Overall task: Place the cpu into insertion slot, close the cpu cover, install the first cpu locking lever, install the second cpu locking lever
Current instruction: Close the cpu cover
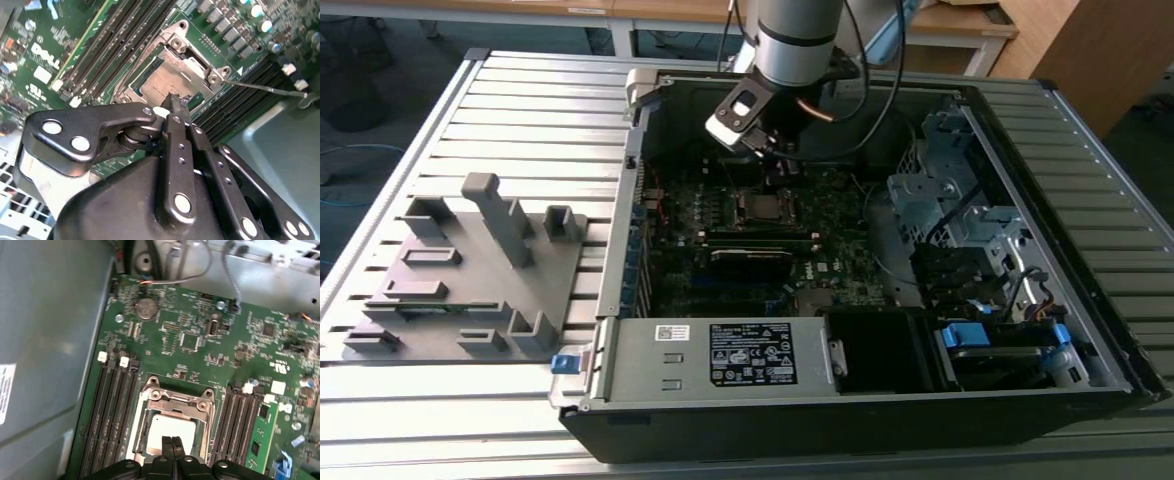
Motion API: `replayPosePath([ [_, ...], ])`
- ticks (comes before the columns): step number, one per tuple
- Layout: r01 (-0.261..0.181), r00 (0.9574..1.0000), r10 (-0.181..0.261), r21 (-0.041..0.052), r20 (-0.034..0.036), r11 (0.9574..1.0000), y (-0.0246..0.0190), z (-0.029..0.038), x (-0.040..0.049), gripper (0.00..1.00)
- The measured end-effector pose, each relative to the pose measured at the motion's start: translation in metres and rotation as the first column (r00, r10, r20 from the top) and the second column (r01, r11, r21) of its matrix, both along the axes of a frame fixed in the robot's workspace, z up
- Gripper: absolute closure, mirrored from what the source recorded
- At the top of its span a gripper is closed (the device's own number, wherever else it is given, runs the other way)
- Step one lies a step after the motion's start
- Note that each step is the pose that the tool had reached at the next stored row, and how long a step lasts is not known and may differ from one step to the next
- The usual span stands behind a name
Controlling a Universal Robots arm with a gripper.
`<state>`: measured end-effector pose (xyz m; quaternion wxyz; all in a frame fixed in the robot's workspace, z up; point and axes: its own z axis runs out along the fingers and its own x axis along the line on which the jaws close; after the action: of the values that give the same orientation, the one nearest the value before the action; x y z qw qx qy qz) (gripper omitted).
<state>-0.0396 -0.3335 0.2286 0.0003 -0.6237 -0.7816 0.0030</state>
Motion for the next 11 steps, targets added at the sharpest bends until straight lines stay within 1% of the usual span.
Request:
replayPosePath([
  [3,-0.055,0.9985,0.055,0.0,0.0,0.9985,0.0,-0.0002,0.0,0.89],
  [6,-0.109,0.9941,0.109,0.0,0.0,0.9941,0.0,-0.0006,0.0,0.89],
  [9,-0.164,0.9865,0.164,0.0,0.0,0.9865,0.0,-0.001,0.0,0.89],
  [11,-0.199,0.98,0.199,0.0,0.0,0.98,0.0,-0.0013,0.0,0.89],
])
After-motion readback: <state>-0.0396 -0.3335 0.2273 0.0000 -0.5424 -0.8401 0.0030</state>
